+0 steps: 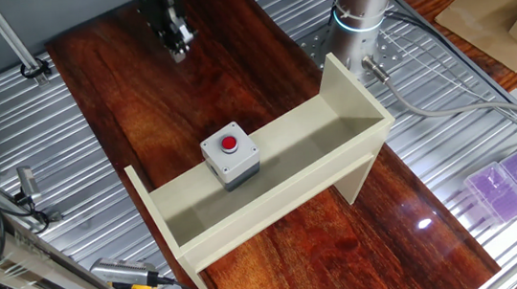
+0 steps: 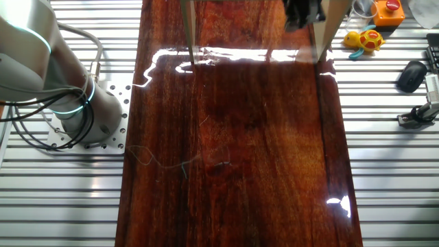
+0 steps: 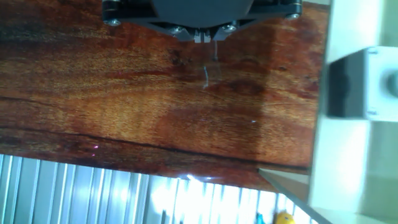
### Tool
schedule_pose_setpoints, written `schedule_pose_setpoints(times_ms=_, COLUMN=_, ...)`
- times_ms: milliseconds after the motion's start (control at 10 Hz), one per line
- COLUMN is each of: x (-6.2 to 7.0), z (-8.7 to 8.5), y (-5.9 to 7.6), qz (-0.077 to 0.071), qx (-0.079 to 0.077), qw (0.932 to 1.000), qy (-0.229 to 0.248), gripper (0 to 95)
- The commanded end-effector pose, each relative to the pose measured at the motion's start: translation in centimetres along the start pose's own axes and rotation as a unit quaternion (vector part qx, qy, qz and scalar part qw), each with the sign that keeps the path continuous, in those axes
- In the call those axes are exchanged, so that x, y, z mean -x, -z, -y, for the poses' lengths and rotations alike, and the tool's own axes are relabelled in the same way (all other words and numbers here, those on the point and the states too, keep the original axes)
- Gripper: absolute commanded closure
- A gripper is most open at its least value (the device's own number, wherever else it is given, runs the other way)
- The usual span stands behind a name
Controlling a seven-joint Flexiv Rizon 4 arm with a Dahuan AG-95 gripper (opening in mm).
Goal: Take the object down from the shelf
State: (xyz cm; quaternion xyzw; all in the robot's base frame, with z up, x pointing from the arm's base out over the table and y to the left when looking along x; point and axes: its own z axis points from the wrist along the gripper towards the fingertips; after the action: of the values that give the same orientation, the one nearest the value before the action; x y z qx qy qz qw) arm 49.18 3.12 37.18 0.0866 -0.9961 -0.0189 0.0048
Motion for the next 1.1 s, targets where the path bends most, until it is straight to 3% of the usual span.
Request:
schedule_pose_setpoints(times_ms=100, x=0.2, z=-0.1, y=-0.1, qz=0.000, qx=-0.004, qw=1.0000, qy=-0.002, gripper=95.0)
schedule_pose_setpoints(times_ms=500, x=0.2, z=-0.1, y=-0.1, qz=0.000, qx=-0.002, qw=0.9985, qy=0.054, gripper=95.0)
schedule_pose_setpoints(times_ms=700, x=0.2, z=-0.1, y=-0.1, qz=-0.010, qx=-0.001, qw=0.9980, qy=0.062, gripper=95.0)
schedule_pose_setpoints(times_ms=800, x=0.5, z=-0.8, y=0.0, qz=-0.010, qx=0.000, qw=0.9985, qy=0.053, gripper=95.0)
schedule_pose_setpoints(times_ms=1100, x=2.5, z=-6.8, y=-0.4, qz=-0.011, qx=-0.008, qw=0.9998, qy=0.012, gripper=95.0)
